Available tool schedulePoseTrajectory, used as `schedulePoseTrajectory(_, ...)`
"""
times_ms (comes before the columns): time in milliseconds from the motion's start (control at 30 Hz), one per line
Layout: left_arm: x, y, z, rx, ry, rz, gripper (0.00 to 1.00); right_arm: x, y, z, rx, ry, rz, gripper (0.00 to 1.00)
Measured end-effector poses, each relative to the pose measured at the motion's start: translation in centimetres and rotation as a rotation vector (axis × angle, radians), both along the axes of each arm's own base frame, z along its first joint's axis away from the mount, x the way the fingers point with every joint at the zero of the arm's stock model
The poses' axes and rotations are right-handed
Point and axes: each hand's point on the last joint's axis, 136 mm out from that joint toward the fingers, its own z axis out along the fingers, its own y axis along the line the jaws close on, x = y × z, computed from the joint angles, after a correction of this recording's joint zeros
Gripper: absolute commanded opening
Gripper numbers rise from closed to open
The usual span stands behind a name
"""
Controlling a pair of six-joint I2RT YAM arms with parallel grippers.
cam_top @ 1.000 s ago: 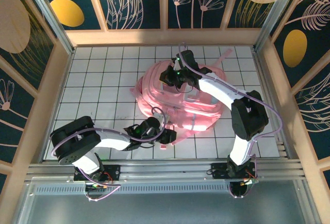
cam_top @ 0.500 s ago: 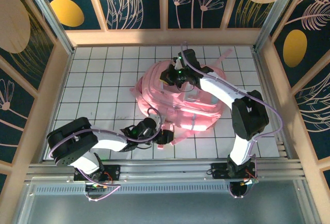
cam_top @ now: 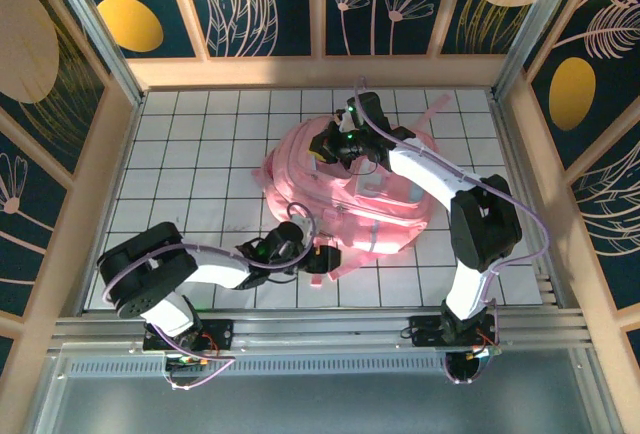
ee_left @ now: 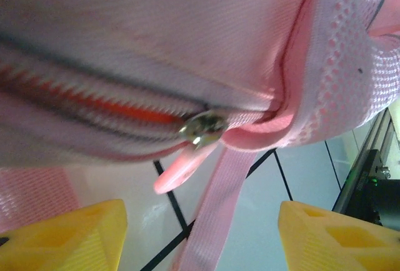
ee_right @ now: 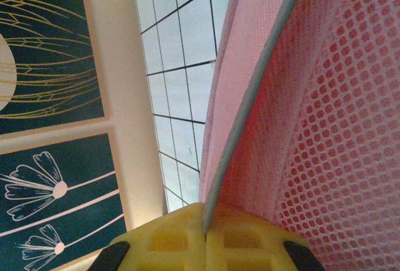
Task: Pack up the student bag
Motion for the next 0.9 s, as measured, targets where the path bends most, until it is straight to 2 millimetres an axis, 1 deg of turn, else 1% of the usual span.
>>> schedulePoseTrajectory(133, 0.5, -0.9, 0.1, -0.001, -0.011, -0.008, 0.56, 0.0, 0.0, 0.1, 0.006, 0.001, 0.000, 0.00)
schedulePoseTrajectory(333, 1.2, -1.3, 0.2, 0.009, -0.042, -0.004, 0.46, -0.1, 0.1, 0.2, 0.010, 0.004, 0.004, 0.00)
schedulePoseTrajectory(567, 1.8, -0.9, -0.1, 0.036, -0.068, 0.020, 0.33, -0.1, 0.1, 0.2, 0.012, 0.002, 0.005, 0.00)
schedulePoseTrajectory(700, 2.0, -0.7, -0.2, 0.045, -0.078, 0.028, 0.22, 0.0, 0.1, 0.2, 0.010, -0.002, 0.007, 0.00)
schedulePoseTrajectory(800, 1.9, -0.1, -0.4, 0.063, -0.086, 0.031, 0.15, 0.0, 0.0, -0.1, -0.012, -0.022, 0.013, 0.00)
schedulePoseTrajectory(900, 1.7, 0.3, 0.0, 0.070, -0.102, 0.025, 0.10, -0.1, -0.2, -0.6, -0.055, -0.049, 0.027, 0.00)
